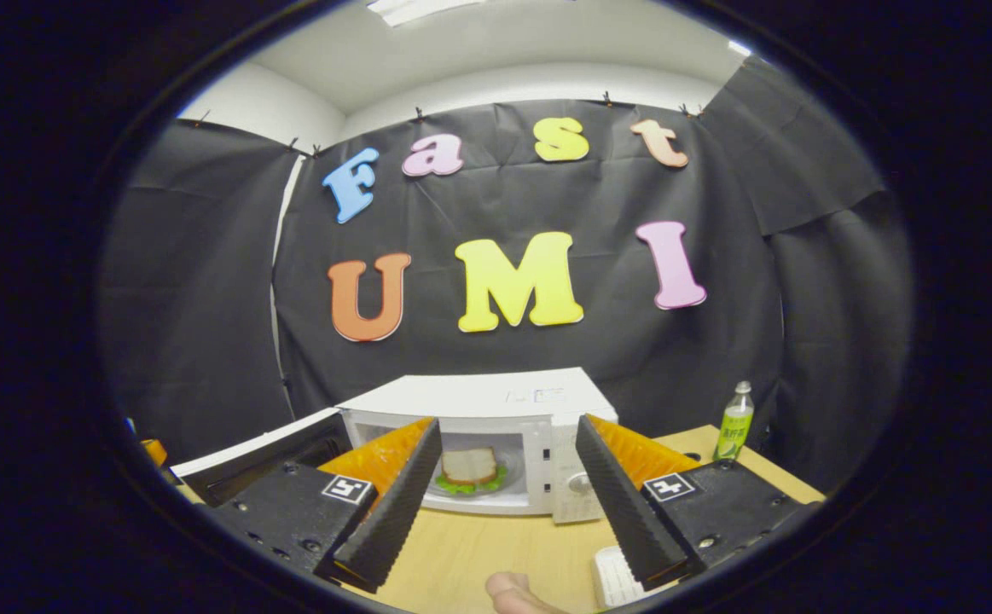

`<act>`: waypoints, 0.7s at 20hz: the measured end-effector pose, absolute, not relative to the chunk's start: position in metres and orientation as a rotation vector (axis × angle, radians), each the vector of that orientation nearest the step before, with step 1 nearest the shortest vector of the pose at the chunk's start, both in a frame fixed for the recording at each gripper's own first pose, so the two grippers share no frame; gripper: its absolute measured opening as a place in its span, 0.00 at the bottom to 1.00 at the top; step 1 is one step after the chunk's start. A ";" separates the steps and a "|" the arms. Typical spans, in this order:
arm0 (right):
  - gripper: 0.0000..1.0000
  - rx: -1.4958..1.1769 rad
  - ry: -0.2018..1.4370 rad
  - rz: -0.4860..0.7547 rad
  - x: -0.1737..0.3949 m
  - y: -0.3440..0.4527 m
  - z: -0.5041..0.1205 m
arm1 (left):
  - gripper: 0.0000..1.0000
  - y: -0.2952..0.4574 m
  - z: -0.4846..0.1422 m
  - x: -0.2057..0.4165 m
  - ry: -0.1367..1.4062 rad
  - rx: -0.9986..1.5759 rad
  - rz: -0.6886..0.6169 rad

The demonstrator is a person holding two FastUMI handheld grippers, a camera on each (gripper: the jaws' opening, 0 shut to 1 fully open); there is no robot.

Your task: Open the microwave oven with the left hand, put the food in, and close the microwave oven.

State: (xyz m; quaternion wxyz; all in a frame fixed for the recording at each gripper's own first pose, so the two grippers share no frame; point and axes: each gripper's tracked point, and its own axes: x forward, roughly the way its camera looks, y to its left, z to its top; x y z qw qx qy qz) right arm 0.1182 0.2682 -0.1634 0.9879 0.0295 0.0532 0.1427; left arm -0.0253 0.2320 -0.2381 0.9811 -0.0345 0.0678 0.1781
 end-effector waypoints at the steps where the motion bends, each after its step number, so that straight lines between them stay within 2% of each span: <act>1: 1.00 0.038 0.098 0.275 0.112 0.256 -0.154 | 0.00 0.234 -0.243 -0.027 0.144 -0.057 0.356; 2: 1.00 0.012 0.099 0.261 0.108 0.244 -0.147 | 0.00 0.233 -0.247 -0.029 0.145 -0.042 0.346; 3: 0.91 -0.012 0.102 0.246 0.103 0.232 -0.143 | 0.00 0.230 -0.246 -0.028 0.146 -0.029 0.334; 5: 0.92 -0.021 0.082 0.241 0.095 0.217 -0.126 | 0.00 0.219 -0.247 -0.027 0.141 -0.015 0.294; 6: 1.00 -0.012 0.068 0.251 0.092 0.211 -0.118 | 0.00 0.210 -0.248 -0.024 0.138 -0.017 0.263; 7: 0.92 0.002 0.055 0.260 0.090 0.204 -0.112 | 0.00 0.203 -0.249 -0.021 0.137 -0.024 0.241; 8: 1.00 0.014 0.049 0.266 0.088 0.197 -0.108 | 0.00 0.196 -0.251 -0.017 0.141 -0.041 0.221; 9: 1.00 0.024 0.043 0.269 0.086 0.188 -0.105 | 0.00 0.184 -0.253 -0.013 0.144 -0.066 0.186; 10: 0.92 0.029 0.039 0.271 0.085 0.179 -0.103 | 0.00 0.173 -0.255 -0.010 0.148 -0.089 0.157; 12: 0.92 0.033 0.026 0.267 0.081 0.161 -0.100 | 0.00 0.136 -0.259 -0.005 0.170 -0.160 0.039; 14: 0.91 0.038 0.007 0.264 0.076 0.143 -0.093 | 0.00 0.122 -0.259 0.004 0.176 -0.149 -0.010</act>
